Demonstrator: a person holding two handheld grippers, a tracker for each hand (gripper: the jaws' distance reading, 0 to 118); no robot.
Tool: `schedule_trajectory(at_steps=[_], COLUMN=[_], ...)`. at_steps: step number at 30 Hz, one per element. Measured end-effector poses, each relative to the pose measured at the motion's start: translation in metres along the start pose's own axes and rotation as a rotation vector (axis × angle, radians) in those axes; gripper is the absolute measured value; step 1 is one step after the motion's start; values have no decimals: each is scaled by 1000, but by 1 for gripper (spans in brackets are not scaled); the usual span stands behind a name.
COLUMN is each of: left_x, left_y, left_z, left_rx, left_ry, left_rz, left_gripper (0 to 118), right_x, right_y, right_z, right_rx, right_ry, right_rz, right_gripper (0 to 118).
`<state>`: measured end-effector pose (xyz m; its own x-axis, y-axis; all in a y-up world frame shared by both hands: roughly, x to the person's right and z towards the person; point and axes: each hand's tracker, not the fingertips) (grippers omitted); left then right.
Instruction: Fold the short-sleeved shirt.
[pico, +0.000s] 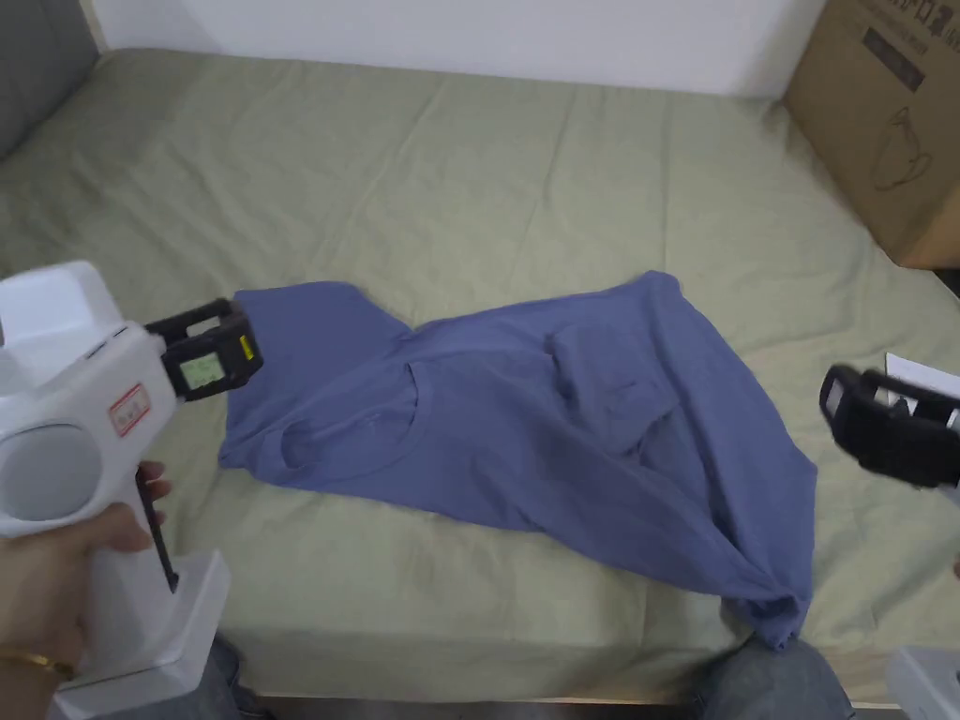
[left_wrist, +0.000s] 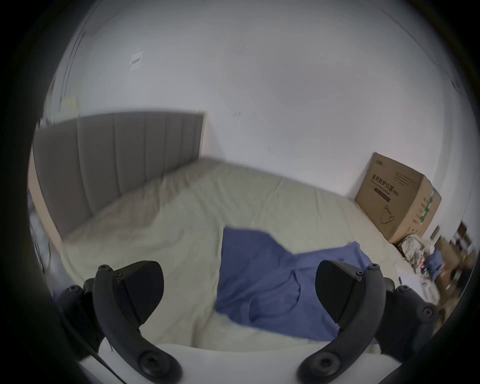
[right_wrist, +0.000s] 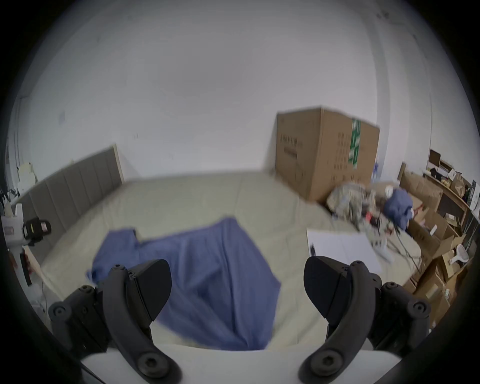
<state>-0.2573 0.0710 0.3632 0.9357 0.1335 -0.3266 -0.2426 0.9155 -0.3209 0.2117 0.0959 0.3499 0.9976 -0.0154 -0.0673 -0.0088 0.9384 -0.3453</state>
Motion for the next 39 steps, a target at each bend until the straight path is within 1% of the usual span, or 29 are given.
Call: schedule_trajectory(at_steps=[3, 5, 6, 7, 9, 10, 11, 12, 13, 14, 15, 16, 17, 18, 20, 25, 28, 29, 30, 31, 32, 33, 34, 36, 37, 38, 39], left_x=[25, 39, 44, 49, 56, 59, 62, 62, 63, 63, 63, 62, 61, 60, 59, 58, 52, 50, 47, 44, 40, 37, 33, 27, 22, 17, 13], left_y=[4, 2, 1, 0, -5, -6, -7, -9, -10, -11, -11, -12, -13, -14, -14, -15, -6, -1, 3, 8, 12, 15, 16, 14, 13, 9, 5], left_z=[8, 11, 14, 17, 22, 24, 25, 24, 24, 25, 25, 24, 24, 24, 22, 19, 9, 3, -6, -17, -29, -43, -58, -86, -100, -116, -130], left_rx=[101, 136, 145, 152, 168, 168, 168, 166, 157, 149, 144, 132, 123, 115, 86, 64, 11, -20, -59, -116, -167, -237, -296, -382, -383, -438, -497], left_ry=[37, 45, 34, 21, -5, -12, -13, -19, -31, -37, -40, -46, -54, -60, -70, -82, -101, -103, -97, -80, -62, -50, -51, -20, -37, -2, 16], left_rz=[-128, -183, -191, -185, -183, -189, -197, -207, -219, -218, -212, -207, -200, -192, -179, -188, -140, -114, -95, -87, -70, -70, -62, -79, -62, -94, -81], left_gripper=[118, 118, 116, 111, 109, 102, 78, 56, 36, 17, 9, 4, 0, 0, 0, 0, 0, 5, 16, 36, 71, 98, 117, 118, 118, 118, 118], right_x=[-15, -25, -29, -33, -41, -45, -48, -50, -53, -56, -59, -61, -63, -64, -62, -63, -63, -63, -63, -65, -65, -65, -65, -64, -63, -63, -63], right_y=[10, 9, 7, 4, -2, -5, -8, -10, -13, -15, -17, -19, -20, -21, -23, -20, -19, -19, -19, -18, -18, -19, -20, -21, -22, -23, -24], right_z=[5, 6, 6, 4, 4, 2, 1, 1, 0, -1, -3, -3, -3, -4, -8, -10, -12, -13, -13, -12, -13, -13, -14, -18, -19, -20, -22], right_rx=[134, 175, 171, 168, 170, 165, 160, 155, 147, 135, 132, 130, 128, 116, 113, 109, 110, 109, 109, 107, 105, 104, 107, 101, 95, 90, 84], right_ry=[-4, -8, -4, 1, 13, 26, 34, 43, 48, 58, 52, 34, 45, 65, 70, 79, 83, 85, 93, 94, 95, 94, 87, 83, 80, 81, 81], right_rz=[20, 26, 27, 22, 3, 1, -3, -4, -1, 6, 16, 27, 19, 18, 5, 8, 14, 18, 22, 22, 24, 28, 29, 32, 28, 24, 22], right_gripper=[106, 105, 104, 103, 101, 98, 90, 79, 64, 38, 16, 0, 0, 0, 0, 0, 0, 0, 0, 0, 0, 0, 0, 0, 0, 0, 0])
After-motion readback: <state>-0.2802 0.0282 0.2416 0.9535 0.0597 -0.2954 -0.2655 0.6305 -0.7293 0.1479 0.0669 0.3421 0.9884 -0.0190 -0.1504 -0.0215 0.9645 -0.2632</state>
